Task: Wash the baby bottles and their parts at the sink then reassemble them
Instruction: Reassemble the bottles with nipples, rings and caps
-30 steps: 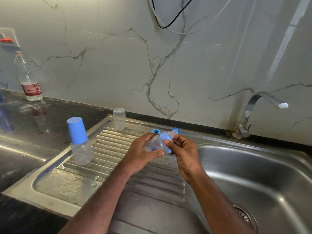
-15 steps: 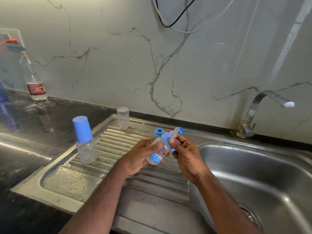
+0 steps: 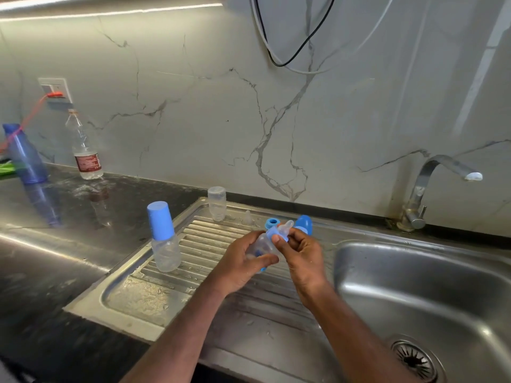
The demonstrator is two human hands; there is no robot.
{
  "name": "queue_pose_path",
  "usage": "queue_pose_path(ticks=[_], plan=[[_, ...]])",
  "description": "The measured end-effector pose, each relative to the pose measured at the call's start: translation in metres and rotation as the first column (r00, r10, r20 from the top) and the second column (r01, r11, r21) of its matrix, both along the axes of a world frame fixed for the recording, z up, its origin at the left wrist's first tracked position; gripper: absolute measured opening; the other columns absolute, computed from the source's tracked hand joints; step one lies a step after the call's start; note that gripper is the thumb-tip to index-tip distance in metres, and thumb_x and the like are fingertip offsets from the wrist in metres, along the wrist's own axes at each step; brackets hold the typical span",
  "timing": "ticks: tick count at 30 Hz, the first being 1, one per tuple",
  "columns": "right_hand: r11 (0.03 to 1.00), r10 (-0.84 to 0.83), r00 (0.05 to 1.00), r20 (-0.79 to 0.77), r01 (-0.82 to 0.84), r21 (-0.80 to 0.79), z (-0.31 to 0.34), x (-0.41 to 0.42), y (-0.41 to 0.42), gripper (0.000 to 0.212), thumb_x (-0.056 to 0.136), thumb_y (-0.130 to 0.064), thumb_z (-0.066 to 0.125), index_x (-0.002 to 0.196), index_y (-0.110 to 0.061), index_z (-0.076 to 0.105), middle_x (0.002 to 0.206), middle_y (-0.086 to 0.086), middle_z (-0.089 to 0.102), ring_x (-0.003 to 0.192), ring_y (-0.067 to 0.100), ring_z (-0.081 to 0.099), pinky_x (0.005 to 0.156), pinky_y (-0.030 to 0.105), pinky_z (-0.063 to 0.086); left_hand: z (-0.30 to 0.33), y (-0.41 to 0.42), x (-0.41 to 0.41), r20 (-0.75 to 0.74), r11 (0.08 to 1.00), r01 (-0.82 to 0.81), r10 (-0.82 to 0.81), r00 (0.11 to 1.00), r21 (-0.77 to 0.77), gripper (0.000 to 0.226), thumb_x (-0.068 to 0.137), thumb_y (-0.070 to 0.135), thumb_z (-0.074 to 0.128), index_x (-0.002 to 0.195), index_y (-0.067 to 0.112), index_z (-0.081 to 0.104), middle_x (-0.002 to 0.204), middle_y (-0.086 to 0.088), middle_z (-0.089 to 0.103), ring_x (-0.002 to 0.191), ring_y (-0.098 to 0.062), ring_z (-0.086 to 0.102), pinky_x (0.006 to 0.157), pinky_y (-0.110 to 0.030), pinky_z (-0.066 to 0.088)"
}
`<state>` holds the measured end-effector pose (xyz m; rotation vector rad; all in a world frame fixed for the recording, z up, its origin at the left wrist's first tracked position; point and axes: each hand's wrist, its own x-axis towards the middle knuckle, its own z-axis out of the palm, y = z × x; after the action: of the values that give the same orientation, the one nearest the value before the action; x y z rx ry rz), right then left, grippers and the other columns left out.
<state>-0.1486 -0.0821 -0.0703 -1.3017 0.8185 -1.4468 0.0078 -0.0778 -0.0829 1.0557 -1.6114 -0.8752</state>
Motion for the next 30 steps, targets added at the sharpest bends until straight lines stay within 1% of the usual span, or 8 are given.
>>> queue_pose_path(ticks=[4,8,13,16,19,23,27,30], plan=[[0.999,-0.053,0.997,-0.058,0.052,-0.017,0.002,0.006,0.011,0.016,0.091,-0.002,0.071,0.103,-0.012,0.072,0.095,0.003,0.079,0.089,0.017,0.076,0.075,0.021,0.058,-0.002,0.003,0.004,0.091,0.996,-0.077,0.081,0.993,-0.044,0.052,0.077,0.031,0.083,0.126,0.028,0.065,0.112,0.01,0.073,0.104,-0.01,0.068,0.094,-0.029,0.052],[0.987,-0.142,0.987,-0.068,0.147,0.061,0.007,-0.016,0.004,0.03,0.082,-0.02,0.083,0.109,-0.017,0.071,0.097,-0.003,0.079,0.092,0.008,0.074,0.08,0.018,0.057,-0.005,-0.005,0.0,0.036,0.953,-0.277,0.283,0.958,-0.123,0.052,0.067,0.022,0.092,0.11,0.038,0.066,0.1,0.019,0.072,0.095,0.001,0.065,0.083,-0.018,0.048],[0.862,-0.48,0.786,-0.388,0.506,-0.043,-0.007,-0.055,-0.014,0.015,0.087,-0.01,0.074,0.096,-0.022,0.07,0.083,-0.008,0.072,0.078,0.011,0.068,0.077,0.032,0.06,-0.013,-0.025,0.012,0.123,0.908,-0.391,0.409,0.904,-0.152,0.063,0.06,0.028,0.095,0.112,0.032,0.059,0.109,0.007,0.069,0.101,-0.015,0.065,0.085,-0.038,0.054],[0.892,-0.411,0.74,-0.532,0.446,-0.067,-0.012,-0.057,-0.029,0.033,0.087,-0.014,0.076,0.116,-0.026,0.064,0.104,-0.01,0.068,0.093,0.008,0.065,0.08,0.026,0.055,-0.018,-0.032,0.007,0.139,0.896,-0.402,0.43,0.892,-0.19,0.061,0.06,0.026,0.095,0.109,0.037,0.059,0.106,0.007,0.07,0.1,-0.017,0.065,0.087,-0.044,0.054],[0.917,-0.372,0.674,-0.639,0.372,-0.142,-0.018,-0.051,-0.046,0.05,0.089,-0.018,0.073,0.134,-0.032,0.057,0.129,0.0,0.064,0.115,0.019,0.061,0.1,0.041,0.052,-0.023,-0.037,0.006,0.152,0.89,-0.406,0.44,0.885,-0.21,0.063,0.057,0.038,0.093,0.112,0.034,0.062,0.106,0.008,0.07,0.099,-0.017,0.065,0.088,-0.043,0.054],[0.94,-0.32,0.57,-0.757,0.293,-0.176,-0.022,-0.04,-0.05,0.059,0.095,-0.024,0.069,0.149,-0.029,0.046,0.147,0.002,0.053,0.133,0.024,0.047,0.113,0.04,0.038,-0.025,-0.042,0.01,0.191,0.878,-0.408,0.457,0.868,-0.249,0.066,0.057,0.04,0.093,0.115,0.031,0.064,0.107,0.008,0.07,0.098,-0.017,0.065,0.087,-0.045,0.053],[0.936,-0.315,0.55,-0.773,0.317,-0.156,-0.025,-0.036,-0.05,0.052,0.093,-0.023,0.071,0.141,-0.029,0.051,0.136,0.004,0.06,0.123,0.022,0.054,0.106,0.038,0.044,-0.025,-0.043,0.009,0.202,0.894,-0.385,0.431,0.879,-0.231,0.068,0.052,0.055,0.084,0.114,0.036,0.063,0.107,0.011,0.069,0.099,-0.016,0.065,0.088,-0.044,0.053],[0.911,-0.385,0.665,-0.64,0.386,-0.147,-0.02,-0.037,-0.046,0.042,0.092,-0.017,0.072,0.13,-0.028,0.056,0.113,-0.001,0.066,0.102,0.016,0.062,0.092,0.033,0.051,-0.027,-0.042,0.008,0.186,0.899,-0.379,0.419,0.889,-0.218,0.068,0.054,0.051,0.088,0.116,0.034,0.064,0.11,0.011,0.069,0.102,-0.017,0.064,0.092,-0.045,0.051]])
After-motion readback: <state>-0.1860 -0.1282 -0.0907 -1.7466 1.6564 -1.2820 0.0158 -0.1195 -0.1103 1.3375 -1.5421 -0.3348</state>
